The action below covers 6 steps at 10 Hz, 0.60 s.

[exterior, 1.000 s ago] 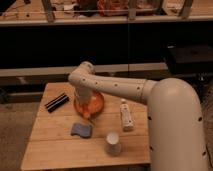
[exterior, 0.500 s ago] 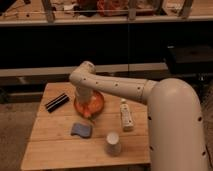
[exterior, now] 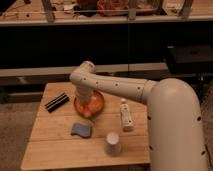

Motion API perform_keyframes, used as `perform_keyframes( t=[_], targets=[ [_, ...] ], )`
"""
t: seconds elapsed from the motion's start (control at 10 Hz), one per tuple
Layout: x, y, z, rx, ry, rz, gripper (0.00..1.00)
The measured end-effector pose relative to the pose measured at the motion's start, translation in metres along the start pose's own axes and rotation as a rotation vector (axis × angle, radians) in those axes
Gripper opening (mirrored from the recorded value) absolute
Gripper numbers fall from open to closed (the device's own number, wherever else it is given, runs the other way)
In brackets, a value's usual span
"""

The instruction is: Place the pepper in the ceramic bowl

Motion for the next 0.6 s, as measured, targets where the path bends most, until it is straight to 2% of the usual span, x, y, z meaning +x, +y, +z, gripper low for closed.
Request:
perform_keyframes(
  t=[0.6],
  targets=[
    [0.0044,0.0032,0.0010,0.001,0.008,0.009,0.25]
  ],
)
